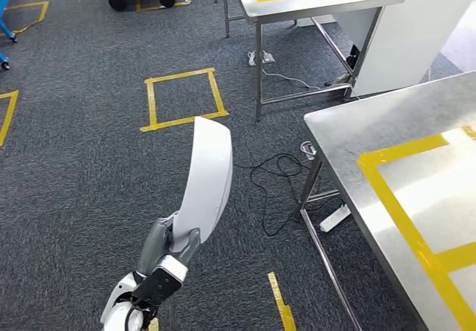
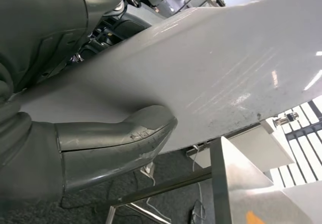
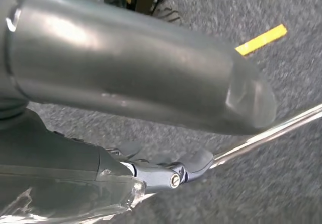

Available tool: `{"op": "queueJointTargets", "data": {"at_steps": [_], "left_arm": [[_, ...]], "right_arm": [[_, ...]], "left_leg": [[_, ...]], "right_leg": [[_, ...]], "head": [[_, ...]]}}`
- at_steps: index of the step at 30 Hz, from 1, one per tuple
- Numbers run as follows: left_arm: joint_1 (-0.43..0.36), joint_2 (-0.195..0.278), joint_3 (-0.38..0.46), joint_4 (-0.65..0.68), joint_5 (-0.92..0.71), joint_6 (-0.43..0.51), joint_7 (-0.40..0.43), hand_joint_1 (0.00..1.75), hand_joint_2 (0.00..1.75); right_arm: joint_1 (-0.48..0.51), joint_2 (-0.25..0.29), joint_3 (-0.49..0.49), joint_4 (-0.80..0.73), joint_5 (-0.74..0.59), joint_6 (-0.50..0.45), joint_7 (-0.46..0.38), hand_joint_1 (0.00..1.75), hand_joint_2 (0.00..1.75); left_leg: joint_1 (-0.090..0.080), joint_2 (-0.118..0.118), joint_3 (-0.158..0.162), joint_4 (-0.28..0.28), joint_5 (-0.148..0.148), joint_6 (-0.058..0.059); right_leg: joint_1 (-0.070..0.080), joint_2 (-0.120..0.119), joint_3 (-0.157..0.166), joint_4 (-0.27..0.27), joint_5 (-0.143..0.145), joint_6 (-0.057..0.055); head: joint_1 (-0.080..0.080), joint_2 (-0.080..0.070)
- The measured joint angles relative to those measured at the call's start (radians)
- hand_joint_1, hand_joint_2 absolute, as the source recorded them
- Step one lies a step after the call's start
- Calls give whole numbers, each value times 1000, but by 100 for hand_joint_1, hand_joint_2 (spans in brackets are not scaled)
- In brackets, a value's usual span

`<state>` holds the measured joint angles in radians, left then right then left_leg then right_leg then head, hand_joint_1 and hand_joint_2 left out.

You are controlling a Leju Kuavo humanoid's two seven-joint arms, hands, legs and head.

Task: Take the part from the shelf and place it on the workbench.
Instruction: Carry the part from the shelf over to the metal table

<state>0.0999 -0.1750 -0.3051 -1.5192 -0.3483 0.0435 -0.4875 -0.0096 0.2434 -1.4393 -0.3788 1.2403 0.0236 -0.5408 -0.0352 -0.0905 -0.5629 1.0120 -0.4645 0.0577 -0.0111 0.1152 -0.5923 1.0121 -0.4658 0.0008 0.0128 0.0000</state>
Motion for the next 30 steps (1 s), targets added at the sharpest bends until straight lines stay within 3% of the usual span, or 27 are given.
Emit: {"op": "queueJointTargets", "data": {"at_steps": [2, 3, 5, 7, 9, 10, 11, 13, 15, 17, 18, 20, 22, 24, 25, 26, 28, 30], "left_arm": [[3, 2, 11, -9, 0, -1, -2, 175, 175], [3, 2, 14, -12, 0, -2, -2, 175, 175], [6, 1, 18, -17, 0, -4, -4, 175, 175], [12, 2, 26, -19, 0, -8, -7, 175, 175], [21, 5, 37, -19, 0, -15, -11, 175, 175], [25, 7, 43, -19, 0, -19, -14, 175, 175], [28, 10, 50, -19, 1, -22, -19, 175, 175], [32, 15, 63, -19, 3, -31, -31, 175, 175], [33, 20, 75, -20, 3, -38, -40, 175, 175], [33, 22, 80, -22, 1, -43, -45, 175, 175], [33, 23, 81, -22, 0, -44, -46, 175, 175], [34, 24, 82, -24, -2, -45, -47, 175, 175], [35, 25, 84, -25, -7, -46, -46, 175, 175], [35, 23, 85, -25, -15, -46, -41, 175, 175], [35, 21, 84, -25, -21, -46, -36, 175, 175], [34, 18, 84, -25, -26, -46, -31, 175, 175], [30, 11, 80, -26, -33, -44, -24, 175, 175], [26, 6, 77, -26, -37, -38, -19, 175, 175]], "right_arm": [[-1, 1, 1, 4, 6, -6, 0, 0, 0], [-1, 1, 1, 5, 8, -8, 0, 0, 0], [-4, 0, 2, 7, 11, -12, 0, 0, 0], [-10, -4, 4, 10, 15, -19, 0, 0, 0], [-13, -9, 6, 15, 22, -28, 0, 0, 0], [-12, -11, 6, 18, 27, -31, 1, 0, 0], [-11, -14, 7, 21, 31, -35, 1, 0, 0], [-12, -17, 9, 29, 37, -42, 1, 0, 0], [-16, -19, 11, 39, 40, -47, 0, 0, 0], [-17, -20, 12, 47, 41, -48, 0, 0, 0], [-17, -22, 12, 49, 41, -49, 0, 0, 0], [-18, -23, 12, 52, 41, -49, 0, 0, 0], [-20, -25, 12, 55, 41, -49, 0, 0, 0], [-21, -28, 12, 57, 40, -47, 0, 0, 0], [-20, -30, 12, 57, 39, -46, 0, 0, 0], [-19, -32, 12, 58, 38, -44, 0, 0, 0], [-19, -35, 12, 59, 36, -41, -2, 0, 0], [-21, -37, 12, 60, 35, -36, -4, 0, 0]], "left_leg": [[1, 9, 6, -19, -2, 7], [4, 22, 11, -32, 1, 6], [12, 49, 24, -57, 10, 0], [13, 79, 29, -63, 10, -5], [14, 110, 29, -61, 6, -10], [16, 124, 30, -60, 3, -13], [18, 136, 31, -58, 0, -17], [21, 158, 33, -50, -9, -30], [19, 172, 35, -40, -17, -44], [18, 183, 37, -35, -21, -51], [20, 183, 39, -34, -24, -56], [27, 151, 24, 8, -59, -66], [30, 110, -28, 127, -128, -71], [30, 100, -86, 247, -170, -68], [30, 98, -97, 264, -163, -63], [29, 94, -89, 241, -136, -56], [26, 61, -35, 115, -59, -39], [25, 21, 12, 11, -20, -27]], "right_leg": [[-2, 19, -8, -4, 5, 9], [0, 12, -12, -3, 4, 12], [6, -38, -36, 37, -25, 18], [5, -93, -91, 150, -87, 29], [-2, -108, -138, 251, -123, 43], [-5, -112, -137, 253, -114, 49], [-9, -119, -114, 213, -87, 55], [-12, -148, -33, 75, -30, 64], [-11, -164, 14, -3, -11, 53], [-8, -151, 16, -6, -13, 32], [-8, -143, 16, -6, -12, 24], [-9, -126, 17, -8, -9, 10], [-8, -106, 15, -9, -6, 2], [-5, -83, 14, -8, -5, -1], [-3, -69, 14, -8, -4, -1], [-1, -56, 14, -8, -3, -2], [1, -29, 15, -8, -1, -2], [1, -6, 10, -7, 2, 3]], "head": [[-4, 0], [-5, 0], [-3, 0], [-1, 0], [-1, 0], [-1, 0], [-1, 0], [0, 0], [-2, 0], [-3, 0], [-3, 0], [-4, 0], [-6, 0], [-6, 0], [-6, 0], [-5, 0], [-5, 0], [-5, 0]]}}
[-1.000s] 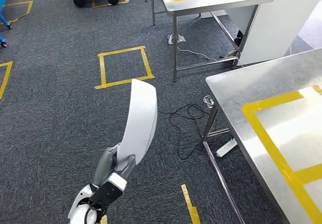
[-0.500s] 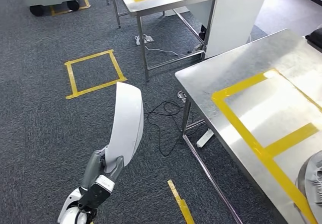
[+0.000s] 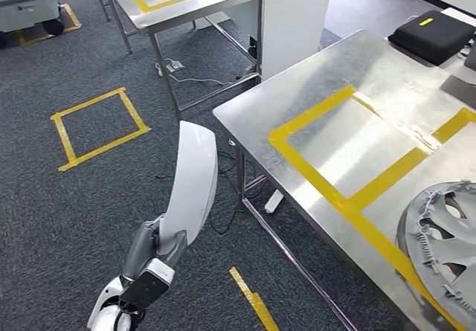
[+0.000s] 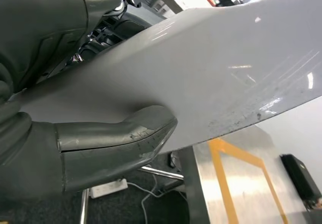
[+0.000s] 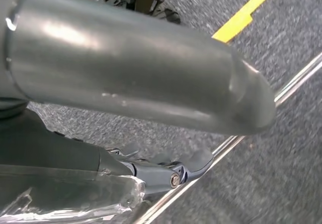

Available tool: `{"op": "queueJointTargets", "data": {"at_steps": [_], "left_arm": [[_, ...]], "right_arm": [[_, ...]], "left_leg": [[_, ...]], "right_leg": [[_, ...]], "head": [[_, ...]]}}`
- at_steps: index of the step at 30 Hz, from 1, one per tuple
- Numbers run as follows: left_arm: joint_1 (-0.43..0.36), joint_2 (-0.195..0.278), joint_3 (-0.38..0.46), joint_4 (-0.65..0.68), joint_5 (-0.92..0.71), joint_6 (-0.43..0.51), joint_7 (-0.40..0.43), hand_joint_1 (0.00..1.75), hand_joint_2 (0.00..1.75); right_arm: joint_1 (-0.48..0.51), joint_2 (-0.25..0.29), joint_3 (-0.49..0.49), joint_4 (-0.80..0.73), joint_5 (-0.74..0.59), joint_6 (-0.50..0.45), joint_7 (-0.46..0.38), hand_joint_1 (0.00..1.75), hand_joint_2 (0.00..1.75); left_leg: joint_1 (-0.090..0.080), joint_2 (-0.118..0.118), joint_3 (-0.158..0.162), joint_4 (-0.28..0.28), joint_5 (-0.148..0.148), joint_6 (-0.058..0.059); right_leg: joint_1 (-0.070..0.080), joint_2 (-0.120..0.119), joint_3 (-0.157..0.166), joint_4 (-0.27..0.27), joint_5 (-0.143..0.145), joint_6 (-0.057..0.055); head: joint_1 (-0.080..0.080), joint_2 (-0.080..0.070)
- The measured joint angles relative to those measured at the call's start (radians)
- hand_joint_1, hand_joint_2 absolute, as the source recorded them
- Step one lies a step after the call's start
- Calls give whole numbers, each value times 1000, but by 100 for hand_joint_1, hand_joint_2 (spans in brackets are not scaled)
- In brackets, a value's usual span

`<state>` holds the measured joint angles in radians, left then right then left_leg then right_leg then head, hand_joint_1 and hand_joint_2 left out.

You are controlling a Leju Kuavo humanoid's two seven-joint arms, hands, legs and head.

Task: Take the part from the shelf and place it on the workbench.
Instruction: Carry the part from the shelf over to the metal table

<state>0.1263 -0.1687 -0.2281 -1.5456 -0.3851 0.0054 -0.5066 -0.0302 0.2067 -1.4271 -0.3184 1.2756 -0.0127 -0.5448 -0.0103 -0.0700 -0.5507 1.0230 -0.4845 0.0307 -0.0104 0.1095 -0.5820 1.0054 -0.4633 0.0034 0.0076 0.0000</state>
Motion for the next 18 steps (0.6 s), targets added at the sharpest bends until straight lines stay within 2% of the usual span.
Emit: {"op": "queueJointTargets", "data": {"at_steps": [1, 3, 4, 5, 7, 8, 9, 10, 11, 12, 14, 15, 16, 17, 18], "left_arm": [[-2, -2, -1, 0, -1, 3, 3, 175, 175], [-9, -6, -1, -1, -1, 7, 8, 175, 175], [-13, -9, -1, -1, -1, 8, 10, 175, 175], [-17, -12, -1, -1, -1, 8, 11, 175, 175], [-21, -16, 1, 0, 0, 7, 19, 175, 175], [-22, -16, 3, 1, 0, 7, 23, 175, 175], [-23, -16, 5, 3, 0, 7, 26, 175, 175], [-26, -15, 8, 6, -1, 7, 27, 175, 175], [-31, -15, 11, 9, -1, 7, 28, 175, 175], [-36, -15, 15, 13, -1, 7, 28, 175, 175], [-46, -12, 24, 22, 0, 7, 29, 175, 175], [-52, -10, 28, 27, 0, 7, 29, 175, 175], [-58, -8, 32, 31, 0, 8, 29, 175, 175], [-63, -7, 35, 36, 1, 8, 29, 175, 175], [-67, -6, 38, 40, 1, 8, 29, 175, 175]], "right_arm": [[1, -1, 0, 1, 1, 2, 0, 0, 0], [5, -5, 0, 2, 3, 4, -1, 0, 0], [7, -7, 0, 3, 4, 4, -1, 0, 0], [7, -10, 0, 4, 5, 4, -1, 0, 0], [3, -16, 0, 5, 7, 4, -1, 0, 0], [0, -19, 0, 6, 9, 4, -1, 0, 0], [-1, -21, 0, 6, 10, 4, -1, 0, 0], [-1, -24, 0, 7, 12, 4, -1, 0, 0], [0, -26, 0, 8, 13, 5, -2, 0, 0], [2, -30, 0, 9, 15, 5, -2, 0, 0], [1, -34, 0, 10, 19, 5, -2, 0, 0], [0, -36, 1, 11, 21, 5, -2, 0, 0], [-2, -36, 1, 12, 23, 5, -2, 0, 0], [-2, -36, 1, 13, 24, 5, -3, 0, 0], [-2, -37, 1, 14, 25, 5, -3, 0, 0]], "left_leg": [[-1, -9, 9, -21, 1, 3], [-1, 5, 13, -33, 1, 3], [1, 16, 15, -41, 5, 3], [3, 29, 17, -49, 10, 5], [4, 61, 19, -59, 16, 8], [3, 75, 18, -58, 16, 10], [2, 90, 17, -58, 16, 10], [1, 105, 16, -58, 16, 10], [1, 118, 15, -57, 15, 9], [2, 130, 15, -57, 14, 8], [0, 151, 16, -54, 11, 0], [-3, 159, 17, -51, 9, -5], [-5, 166, 17, -48, 7, -10], [-8, 173, 17, -47, 7, -15], [-7, 180, 18, -45, 6, -19]], "right_leg": [[-1, 11, -4, 0, 3, 4], [-4, 30, -13, -4, 9, 16], [-2, 19, -20, 1, 5, 21], [-1, -6, -32, 20, -8, 24], [1, -75, -78, 115, -66, 30], [0, -93, -105, 176, -97, 33], [-2, -102, -126, 228, -119, 37], [-3, -105, -136, 256, -125, 41], [-4, -109, -127, 248, -113, 44], [-5, -115, -101, 207, -88, 47], [-5, -147, -22, 72, -37, 48], [-4, -160, 8, 21, -23, 44], [-2, -169, 23, -6, -20, 38], [0, -167, 25, -11, -23, 31], [0, -157, 24, -12, -20, 24]], "head": [[0, 0], [-2, 0], [-2, 0], [1, 0], [8, 0], [11, 0], [12, 0], [12, 0], [12, 0], [12, 0], [13, 0], [12, 0], [12, 0], [11, 0], [10, 0]]}}
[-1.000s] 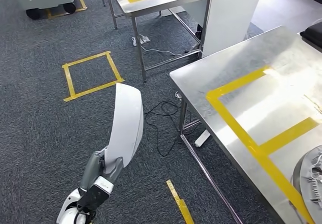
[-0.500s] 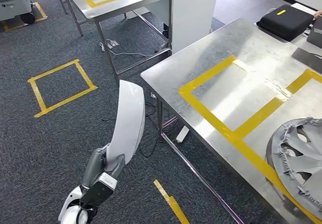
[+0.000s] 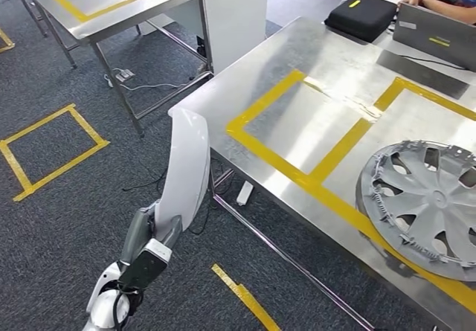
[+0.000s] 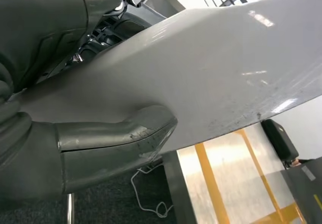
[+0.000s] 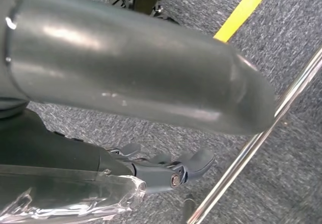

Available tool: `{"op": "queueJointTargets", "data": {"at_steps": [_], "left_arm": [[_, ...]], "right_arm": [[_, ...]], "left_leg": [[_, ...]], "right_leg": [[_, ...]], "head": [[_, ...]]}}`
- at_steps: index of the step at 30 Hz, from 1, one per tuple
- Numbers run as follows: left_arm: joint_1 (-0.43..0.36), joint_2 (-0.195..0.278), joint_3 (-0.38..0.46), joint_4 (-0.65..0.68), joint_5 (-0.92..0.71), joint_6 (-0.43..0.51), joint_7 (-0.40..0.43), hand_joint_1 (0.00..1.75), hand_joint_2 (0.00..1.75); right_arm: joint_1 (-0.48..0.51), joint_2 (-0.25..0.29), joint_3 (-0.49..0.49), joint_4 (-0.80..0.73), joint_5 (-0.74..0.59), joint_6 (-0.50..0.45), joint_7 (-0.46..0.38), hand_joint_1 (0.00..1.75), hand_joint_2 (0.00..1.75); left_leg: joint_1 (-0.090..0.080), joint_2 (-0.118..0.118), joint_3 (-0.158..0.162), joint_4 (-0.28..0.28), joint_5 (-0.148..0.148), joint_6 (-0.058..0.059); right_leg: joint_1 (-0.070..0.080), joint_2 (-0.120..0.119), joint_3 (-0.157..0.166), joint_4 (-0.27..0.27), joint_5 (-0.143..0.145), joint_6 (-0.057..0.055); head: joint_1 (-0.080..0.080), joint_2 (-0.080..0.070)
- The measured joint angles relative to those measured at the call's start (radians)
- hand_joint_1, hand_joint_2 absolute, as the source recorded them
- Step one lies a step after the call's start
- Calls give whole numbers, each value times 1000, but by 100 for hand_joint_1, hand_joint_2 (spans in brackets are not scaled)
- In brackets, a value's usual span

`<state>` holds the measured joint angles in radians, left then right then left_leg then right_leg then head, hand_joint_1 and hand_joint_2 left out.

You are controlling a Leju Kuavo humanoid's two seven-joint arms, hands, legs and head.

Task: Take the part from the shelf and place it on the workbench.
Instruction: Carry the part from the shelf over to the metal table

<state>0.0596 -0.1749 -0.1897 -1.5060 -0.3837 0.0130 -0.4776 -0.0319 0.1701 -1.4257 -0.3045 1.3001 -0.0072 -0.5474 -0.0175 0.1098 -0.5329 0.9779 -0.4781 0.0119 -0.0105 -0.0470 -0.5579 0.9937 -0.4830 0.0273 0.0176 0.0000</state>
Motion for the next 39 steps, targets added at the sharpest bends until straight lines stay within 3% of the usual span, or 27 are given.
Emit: {"op": "queueJointTargets", "data": {"at_steps": [1, 3, 5, 6, 7, 8, 9, 12, 14, 17, 28, 39], "left_arm": [[-3, 0, 2, 3, 0, 0, 0, 175, 175], [-9, 1, 7, 9, 0, 0, 0, 175, 175], [-14, 4, 15, 20, 1, 0, 0, 175, 175], [-16, 5, 21, 27, 1, 0, 0, 175, 175], [-17, 7, 26, 35, 2, 0, 0, 175, 175], [-18, 8, 31, 42, 4, 0, 1, 175, 175], [-20, 9, 34, 48, 5, 0, 1, 175, 175], [-31, 10, 39, 57, 7, 0, 1, 175, 175], [-37, 9, 42, 61, 7, 1, 1, 175, 175], [-40, 9, 48, 70, 10, 2, 1, 175, 175], [-51, 7, 83, 88, 22, 19, 13, 175, 175], [-57, -1, 105, 100, 28, 24, 14, 175, 175]], "right_arm": [[1, 0, 0, 0, 1, 0, 0, 0, 0], [1, 0, 0, 2, 5, 1, 0, 0, 0], [-2, -1, 2, 3, 10, 4, -2, 0, 0], [-3, -2, 4, 3, 13, 6, -3, 0, 0], [-3, -4, 5, 4, 15, 8, -5, 0, 0], [-1, -4, 7, 4, 17, 10, -6, 0, 0], [0, -5, 8, 5, 19, 12, -7, 0, 0], [-1, -5, 11, 8, 21, 14, -12, 0, 0], [-1, -6, 13, 10, 22, 15, -14, 0, 0], [0, -10, 15, 12, 25, 16, -14, 0, 0], [-1, -11, 16, 21, 32, 13, -14, 0, 0], [-1, -11, 16, 23, 36, 13, -14, 0, 0]], "left_leg": [[2, -1, 0, 2, -3, -5], [8, -38, -15, 45, -38, -17], [13, -87, -70, 169, -107, -25], [14, -97, -104, 240, -138, -26], [14, -101, -128, 290, -151, -25], [14, -102, -136, 303, -144, -23], [14, -102, -125, 275, -117, -18], [11, -113, -35, 80, -16, 2], [11, -119, -9, 13, -1, -1], [9, -119, -12, 5, 0, -13], [1, -119, -15, 7, 4, 2], [3, -119, -15, 7, 5, 3]], "right_leg": [[-1, 9, -1, 0, 2, -6], [-4, 25, -3, -2, 7, -18], [-4, 41, -7, -2, 11, -28], [-3, 49, -10, -2, 13, -30], [-2, 57, -11, -2, 13, -31], [-1, 64, -12, -1, 14, -32], [0, 71, -11, -1, 14, -32], [5, 84, -10, 0, 15, -29], [8, 87, -16, 5, 14, -28], [7, 86, -23, 6, 16, -30], [-1, 86, -23, -1, 25, -12], [0, 86, -24, -1, 25, -12]], "head": [[0, 0], [0, 0], [-1, 0], [-1, 0], [-1, 0], [-1, 0], [-1, 0], [-1, 0], [1, 0], [1, 0], [1, 0], [1, 0]]}}
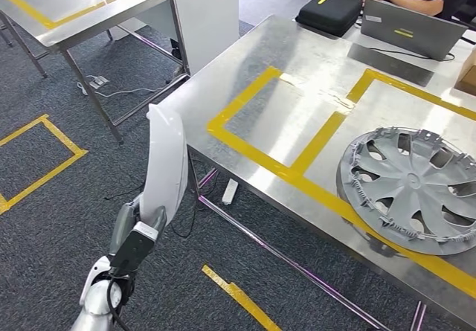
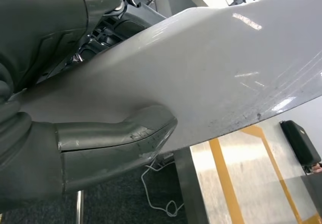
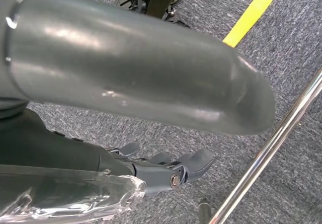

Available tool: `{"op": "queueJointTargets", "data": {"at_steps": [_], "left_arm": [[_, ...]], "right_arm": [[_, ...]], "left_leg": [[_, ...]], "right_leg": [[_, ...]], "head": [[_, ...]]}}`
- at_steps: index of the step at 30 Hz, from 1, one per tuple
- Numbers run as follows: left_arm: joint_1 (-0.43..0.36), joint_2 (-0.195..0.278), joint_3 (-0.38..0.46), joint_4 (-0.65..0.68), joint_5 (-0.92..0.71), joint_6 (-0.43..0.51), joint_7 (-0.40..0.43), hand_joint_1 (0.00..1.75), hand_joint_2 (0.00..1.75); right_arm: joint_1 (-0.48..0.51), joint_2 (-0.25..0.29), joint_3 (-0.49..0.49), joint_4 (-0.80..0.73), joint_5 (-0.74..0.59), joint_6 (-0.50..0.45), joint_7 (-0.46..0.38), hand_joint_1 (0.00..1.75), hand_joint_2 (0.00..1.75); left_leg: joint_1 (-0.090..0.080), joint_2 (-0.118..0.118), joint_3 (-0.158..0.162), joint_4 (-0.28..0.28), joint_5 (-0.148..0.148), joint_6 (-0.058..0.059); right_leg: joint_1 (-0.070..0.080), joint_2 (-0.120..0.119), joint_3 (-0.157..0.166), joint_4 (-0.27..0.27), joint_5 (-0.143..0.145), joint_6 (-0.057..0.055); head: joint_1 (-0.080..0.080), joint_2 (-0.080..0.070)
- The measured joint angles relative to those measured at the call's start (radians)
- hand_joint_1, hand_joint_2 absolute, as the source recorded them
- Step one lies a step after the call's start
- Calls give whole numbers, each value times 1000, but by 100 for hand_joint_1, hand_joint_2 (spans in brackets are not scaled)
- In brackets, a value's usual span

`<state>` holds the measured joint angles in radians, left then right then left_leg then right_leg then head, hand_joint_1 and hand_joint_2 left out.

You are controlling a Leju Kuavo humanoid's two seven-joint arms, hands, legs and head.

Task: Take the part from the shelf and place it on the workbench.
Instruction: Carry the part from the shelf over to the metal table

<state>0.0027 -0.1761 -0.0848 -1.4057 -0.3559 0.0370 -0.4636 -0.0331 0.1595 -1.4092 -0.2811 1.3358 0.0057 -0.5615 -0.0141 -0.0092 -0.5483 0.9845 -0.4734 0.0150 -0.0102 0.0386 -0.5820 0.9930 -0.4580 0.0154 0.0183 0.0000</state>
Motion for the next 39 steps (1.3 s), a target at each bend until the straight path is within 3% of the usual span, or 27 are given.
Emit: {"op": "queueJointTargets", "data": {"at_steps": [3, 6, 8, 9, 12, 13, 14, 15, 17, 19, 23, 25, 27, 28, 29, 31, 33, 35, 37, 39], "left_arm": [[-3, -1, 5, 6, 0, 2, 0, 175, 175], [-6, -2, 8, 10, 0, 3, 0, 175, 175], [-9, -5, 9, 10, 0, 3, 0, 175, 175], [-10, -7, 10, 11, 0, 3, 0, 175, 175], [-12, -10, 12, 16, 0, 3, 1, 175, 175], [-12, -10, 12, 19, 0, 3, 1, 175, 175], [-12, -10, 12, 21, 0, 3, 1, 175, 175], [-12, -10, 13, 24, 0, 3, 1, 175, 175], [-12, -12, 14, 26, 0, 3, 1, 175, 175], [-13, -13, 15, 26, 0, 3, 0, 175, 175], [-15, -14, 18, 27, 0, 5, -1, 175, 175], [-16, -14, 19, 27, 0, 5, -1, 175, 175], [-15, -14, 22, 28, 1, 5, -3, 175, 175], [-14, -14, 23, 28, 1, 5, -4, 175, 175], [-14, -14, 24, 29, 2, 6, -6, 175, 175], [-13, -15, 25, 29, 3, 6, -12, 175, 175], [-13, -15, 27, 29, 3, 6, -17, 175, 175], [-13, -15, 28, 29, 4, 7, -18, 175, 175], [-13, -16, 29, 29, 5, 7, -18, 175, 175], [-14, -19, 30, 28, 5, 7, -18, 175, 175]], "right_arm": [[0, 0, 0, 0, 0, 0, 0, 0, 0], [0, 0, 0, 2, 1, 0, 0, 0, 0], [0, 0, 0, 3, 1, 0, 0, 0, 0], [0, 0, 0, 4, 1, 0, 0, 0, 0], [0, 0, 0, 5, 2, 3, 0, 0, 0], [0, -1, 0, 5, 3, 4, 0, 0, 0], [1, -2, 0, 6, 3, 4, 0, 0, 0], [1, -3, 0, 6, 3, 5, 0, 0, 0], [-1, -4, 0, 6, 3, 8, 0, 0, 0], [-3, -4, 0, 8, 3, 13, 0, 0, 0], [-1, -3, 0, 10, 3, 15, 0, 0, 0], [-2, -3, 0, 10, 2, 15, -1, 0, 0], [-2, -3, 0, 10, 2, 15, -1, 0, 0], [-1, -3, 0, 10, 2, 15, -1, 0, 0], [0, -3, 0, 10, 2, 16, -1, 0, 0], [-1, -3, 0, 10, 3, 16, -1, 0, 0], [-2, -2, 0, 11, 3, 17, -2, 0, 0], [-1, -1, 0, 12, 3, 18, -2, 0, 0], [3, -2, 0, 12, 4, 18, -2, 0, 0], [3, -3, -1, 13, 5, 19, -3, 0, 0]], "left_leg": [[-2, 0, -1, 4, -1, 4], [-3, 0, -2, 2, 1, 16], [3, 5, 3, -13, 10, 24], [7, 8, 5, -21, 15, 27], [9, 17, 1, -23, 17, 29], [10, 21, 1, -23, 17, 28], [12, 24, 1, -22, 15, 25], [14, 28, 3, -21, 13, 21], [18, 36, 5, -11, 4, 6], [15, 42, 4, 1, -4, -10], [18, 45, -1, 23, -25, -26], [21, 31, -40, 111, -79, -33], [21, 22, -111, 253, -139, -33], [21, 21, -137, 300, -148, -31], [20, 19, -148, 311, -136, -26], [17, 6, -113, 219, -62, -11], [13, -29, -56, 89, -1, 8], [10, -50, -33, 33, 6, 15], [11, -38, -28, 18, 6, 13], [15, -21, -19, 2, 11, 15]], "right_leg": [[-2, 0, 0, -1, 2, 4], [-3, 1, 0, -5, 5, 13], [-1, -6, -11, 13, -11, 18], [-1, -13, -29, 49, -34, 21], [-7, -28, -122, 245, -128, 31], [-10, -29, -138, 282, -136, 36], [-13, -32, -135, 279, -125, 40], [-16, -37, -110, 232, -96, 44], [-20, -60, -34, 89, -39, 51], [-20, -70, 8, 16, -24, 42], [-19, -47, 7, 22, -30, 11], [-18, -35, 9, 21, -30, 0], [-15, -22, 9, 21, -31, -6], [-13, -14, 10, 21, -32, -7], [-10, -5, 11, 21, -32, -8], [-7, 15, 15, 21, -33, -9], [-6, 34, 15, 22, -34, -7], [-9, 49, 9, 21, -33, 1], [-13, 57, 3, 18, -32, 13], [-10, 26, -14, 46, -52, 23]], "head": [[0, 0], [-1, 0], [0, 0], [3, 0], [7, 0], [7, 0], [8, 0], [7, 0], [10, 0], [11, 0], [9, 0], [7, 0], [6, 0], [6, 0], [6, 0], [6, 0], [7, 0], [6, 0], [4, 0], [8, 0]]}}
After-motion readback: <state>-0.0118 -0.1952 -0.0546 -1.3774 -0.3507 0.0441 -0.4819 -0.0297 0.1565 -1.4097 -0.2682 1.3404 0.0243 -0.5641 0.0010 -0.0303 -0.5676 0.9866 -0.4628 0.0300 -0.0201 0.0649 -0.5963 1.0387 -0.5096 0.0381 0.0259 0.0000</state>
